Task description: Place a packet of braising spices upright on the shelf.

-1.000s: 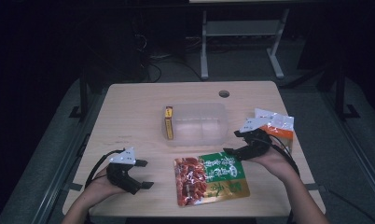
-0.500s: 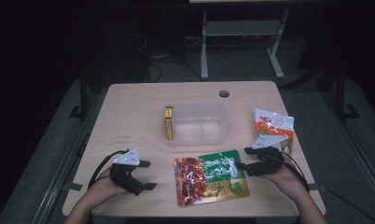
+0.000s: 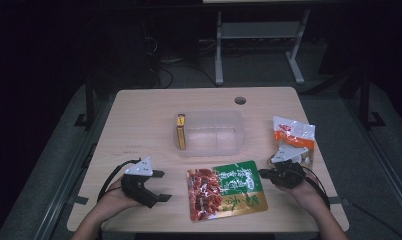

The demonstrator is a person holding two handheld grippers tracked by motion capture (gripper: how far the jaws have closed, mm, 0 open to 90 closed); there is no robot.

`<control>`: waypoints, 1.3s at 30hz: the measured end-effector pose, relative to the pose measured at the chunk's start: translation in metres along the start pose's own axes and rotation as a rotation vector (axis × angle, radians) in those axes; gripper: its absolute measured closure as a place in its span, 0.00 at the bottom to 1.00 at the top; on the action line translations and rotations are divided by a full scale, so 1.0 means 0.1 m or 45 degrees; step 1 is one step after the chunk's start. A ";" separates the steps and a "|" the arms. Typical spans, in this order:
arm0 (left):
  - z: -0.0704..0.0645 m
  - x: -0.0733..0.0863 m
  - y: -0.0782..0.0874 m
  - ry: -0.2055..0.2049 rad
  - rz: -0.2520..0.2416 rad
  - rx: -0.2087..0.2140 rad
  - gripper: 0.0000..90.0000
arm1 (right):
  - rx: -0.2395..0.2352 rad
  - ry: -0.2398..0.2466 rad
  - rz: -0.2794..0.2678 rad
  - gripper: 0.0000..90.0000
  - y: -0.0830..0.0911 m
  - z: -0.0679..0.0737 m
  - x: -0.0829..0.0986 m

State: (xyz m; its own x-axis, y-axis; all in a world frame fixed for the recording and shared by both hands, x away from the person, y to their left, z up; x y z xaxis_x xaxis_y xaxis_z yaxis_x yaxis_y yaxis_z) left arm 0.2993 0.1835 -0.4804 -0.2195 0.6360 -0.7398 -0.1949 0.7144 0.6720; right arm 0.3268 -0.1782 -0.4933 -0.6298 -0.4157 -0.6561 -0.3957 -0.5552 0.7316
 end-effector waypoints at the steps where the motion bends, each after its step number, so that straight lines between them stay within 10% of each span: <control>1: 0.00 0.00 -0.01 0.001 0.000 0.000 0.16 | -0.002 0.000 0.012 1.00 -0.03 -0.01 0.01; 15: -0.03 0.01 -0.04 -0.007 0.011 0.013 0.16 | -0.071 0.077 0.160 1.00 -0.23 0.14 0.12; 39: 0.01 -0.09 -0.10 -0.008 0.001 -0.013 0.15 | -0.064 0.161 0.139 1.00 -0.42 0.25 -0.17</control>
State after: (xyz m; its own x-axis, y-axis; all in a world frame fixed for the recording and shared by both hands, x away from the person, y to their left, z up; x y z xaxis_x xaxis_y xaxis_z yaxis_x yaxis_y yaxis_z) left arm 0.3046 0.1711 -0.4804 -0.2138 0.6385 -0.7393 -0.2046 0.7108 0.6730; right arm 0.3370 -0.1297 -0.5086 -0.5767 -0.5610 -0.5939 -0.2940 -0.5357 0.7915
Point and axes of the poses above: each handheld gripper's, and its own axes: y roughly backward along the jaws, x roughly out of its underside, z roughly to its left, the point moved 7 cm from there along -y, roughly forward along the jaws, and after that the axes turned 7 degrees about -y, right-handed, at the moved point
